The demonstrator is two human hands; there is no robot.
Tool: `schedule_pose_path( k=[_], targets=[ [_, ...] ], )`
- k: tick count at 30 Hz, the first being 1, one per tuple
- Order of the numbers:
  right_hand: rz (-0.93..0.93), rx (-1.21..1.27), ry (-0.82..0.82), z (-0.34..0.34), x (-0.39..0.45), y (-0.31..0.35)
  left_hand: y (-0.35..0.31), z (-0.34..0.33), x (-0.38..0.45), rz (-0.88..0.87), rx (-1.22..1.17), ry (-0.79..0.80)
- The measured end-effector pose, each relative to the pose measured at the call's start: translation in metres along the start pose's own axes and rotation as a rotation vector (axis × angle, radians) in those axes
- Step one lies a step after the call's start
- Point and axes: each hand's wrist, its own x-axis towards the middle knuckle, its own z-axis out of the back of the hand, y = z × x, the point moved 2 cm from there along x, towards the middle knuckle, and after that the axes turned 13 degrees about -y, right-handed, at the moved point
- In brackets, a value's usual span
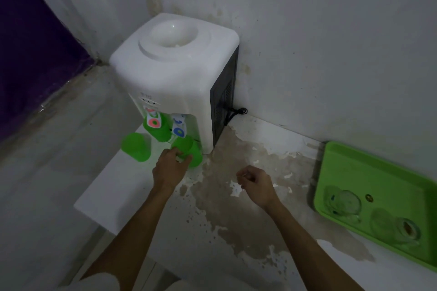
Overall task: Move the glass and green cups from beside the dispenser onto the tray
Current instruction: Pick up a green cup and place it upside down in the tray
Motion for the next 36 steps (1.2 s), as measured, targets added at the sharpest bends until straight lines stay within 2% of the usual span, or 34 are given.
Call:
schedule_pose_path(
  k=[4,8,13,16,20,23,26,29,32,36],
  targets=[
    [-0.058,0.044,0.001,0.003,-0.008,-0.011,-0.007,-0.002,-0.023,-0.025,0.012,0.072],
    [-0.181,0.147,-0.018,0.007,-0.019,-0.026,-0.031,-0.010,-0.049,-0.102,-0.108,0.179],
    [-0.579,0.481,-0.011,0.017,-0.032,-0.043,-0.083,-0.025,-0.083,-0.212,-0.310,0.261],
    [-0.724,0.732,0.012,0.029,-0.035,-0.048,-0.114,-0.037,-0.105,-0.302,-0.394,0.287],
    [-0.761,1.151,-0.015,0.055,-0.035,-0.055,-0.149,-0.052,-0.130,-0.388,-0.509,0.348],
    [-0.739,1.350,-0.083,0.083,-0.034,-0.058,-0.172,-0.058,-0.139,-0.460,-0.598,0.464],
    [-0.700,1.342,-0.193,0.113,-0.034,-0.065,-0.191,-0.064,-0.143,-0.506,-0.658,0.623],
    [-0.632,1.164,-0.402,0.144,-0.031,-0.074,-0.213,-0.073,-0.142,-0.478,-0.694,0.738],
    [-0.572,0.898,-0.630,0.172,-0.024,-0.082,-0.230,-0.082,-0.136,-0.454,-0.710,0.790],
    [-0.514,0.601,-0.822,0.208,-0.007,-0.095,-0.255,-0.103,-0.125,-0.436,-0.686,0.788]
  ],
)
